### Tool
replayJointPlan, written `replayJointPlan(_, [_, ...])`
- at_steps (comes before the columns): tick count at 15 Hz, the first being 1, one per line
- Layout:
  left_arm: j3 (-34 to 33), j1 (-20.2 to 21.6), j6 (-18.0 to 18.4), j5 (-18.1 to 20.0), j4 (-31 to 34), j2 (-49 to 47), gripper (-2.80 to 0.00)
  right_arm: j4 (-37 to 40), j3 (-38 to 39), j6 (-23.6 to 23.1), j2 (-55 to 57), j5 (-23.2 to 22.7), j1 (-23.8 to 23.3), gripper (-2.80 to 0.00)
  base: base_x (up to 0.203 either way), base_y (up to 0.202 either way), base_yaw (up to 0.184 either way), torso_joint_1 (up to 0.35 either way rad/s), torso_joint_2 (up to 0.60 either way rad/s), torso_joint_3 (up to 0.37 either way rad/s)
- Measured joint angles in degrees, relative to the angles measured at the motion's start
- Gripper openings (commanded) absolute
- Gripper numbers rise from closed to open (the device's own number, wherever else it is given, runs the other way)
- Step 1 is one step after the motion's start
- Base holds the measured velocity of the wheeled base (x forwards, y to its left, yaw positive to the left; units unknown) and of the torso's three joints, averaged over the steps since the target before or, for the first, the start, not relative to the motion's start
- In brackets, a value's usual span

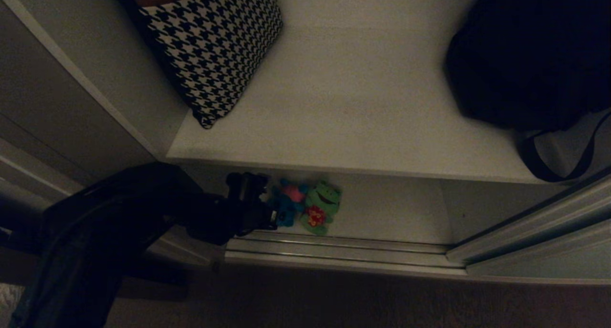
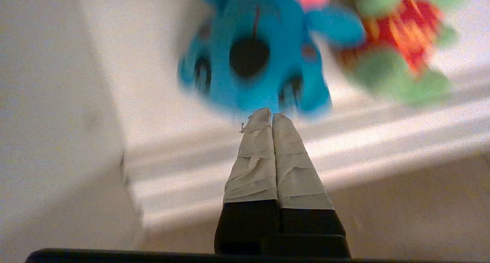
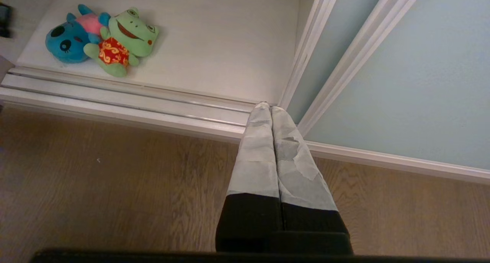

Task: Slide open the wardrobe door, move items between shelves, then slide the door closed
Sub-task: Place the green doll on the lower shelf, then close the door

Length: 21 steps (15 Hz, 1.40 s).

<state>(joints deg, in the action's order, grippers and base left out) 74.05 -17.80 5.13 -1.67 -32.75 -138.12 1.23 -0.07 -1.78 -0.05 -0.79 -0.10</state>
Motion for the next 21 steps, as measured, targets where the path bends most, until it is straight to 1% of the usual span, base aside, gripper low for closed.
replayJointPlan(3, [-12.9, 0.1, -2.3, -0.4, 0.9, 12.1, -2.80, 0.0, 0.0, 0.0, 0.0, 0.0, 0.0, -2.80, 0.000, 0.000, 0.000, 0.000, 0.00, 0.000])
replayJointPlan(5, [-20.5, 0.0, -5.2, -1.9, 4.5, 21.7, -2.80, 0.0, 0.0, 0.0, 0.0, 0.0, 0.0, -2.80, 0.000, 0.000, 0.000, 0.000, 0.00, 0.000])
replayJointPlan(7, [-25.6, 0.1, -8.6, -3.5, 9.7, 32.2, -2.80, 0.0, 0.0, 0.0, 0.0, 0.0, 0.0, -2.80, 0.000, 0.000, 0.000, 0.000, 0.00, 0.000])
replayJointPlan(9, [-29.2, 0.1, -12.0, -4.5, 14.8, 43.2, -2.80, 0.0, 0.0, 0.0, 0.0, 0.0, 0.0, -2.80, 0.000, 0.000, 0.000, 0.000, 0.00, 0.000])
replayJointPlan(11, [-32.7, 0.2, -13.7, -5.0, 19.9, 56.7, -2.80, 0.0, 0.0, 0.0, 0.0, 0.0, 0.0, -2.80, 0.000, 0.000, 0.000, 0.000, 0.00, 0.000])
replayJointPlan(13, [-35.7, 0.8, -13.4, -5.3, 25.8, 70.6, -2.80, 0.0, 0.0, 0.0, 0.0, 0.0, 0.0, -2.80, 0.000, 0.000, 0.000, 0.000, 0.00, 0.000])
replayJointPlan(14, [-37.2, 1.8, -12.8, -5.4, 29.6, 77.9, -2.80, 0.0, 0.0, 0.0, 0.0, 0.0, 0.0, -2.80, 0.000, 0.000, 0.000, 0.000, 0.00, 0.000])
replayJointPlan(15, [-38.6, 3.2, -12.3, -5.3, 33.0, 84.5, -2.80, 0.0, 0.0, 0.0, 0.0, 0.0, 0.0, -2.80, 0.000, 0.000, 0.000, 0.000, 0.00, 0.000])
replayJointPlan(16, [-40.7, 5.6, -11.5, -4.8, 36.0, 91.0, -2.80, 0.0, 0.0, 0.0, 0.0, 0.0, 0.0, -2.80, 0.000, 0.000, 0.000, 0.000, 0.00, 0.000])
replayJointPlan(17, [-43.9, 8.6, -10.3, -3.5, 37.4, 97.5, -2.80, 0.0, 0.0, 0.0, 0.0, 0.0, 0.0, -2.80, 0.000, 0.000, 0.000, 0.000, 0.00, 0.000])
replayJointPlan(19, [-52.9, 13.4, -6.8, 0.2, 34.8, 108.9, -2.80, 0.0, 0.0, 0.0, 0.0, 0.0, 0.0, -2.80, 0.000, 0.000, 0.000, 0.000, 0.00, 0.000])
replayJointPlan(21, [-60.7, 16.0, -3.7, 2.9, 31.7, 118.5, -2.80, 0.0, 0.0, 0.0, 0.0, 0.0, 0.0, -2.80, 0.000, 0.000, 0.000, 0.000, 0.00, 0.000])
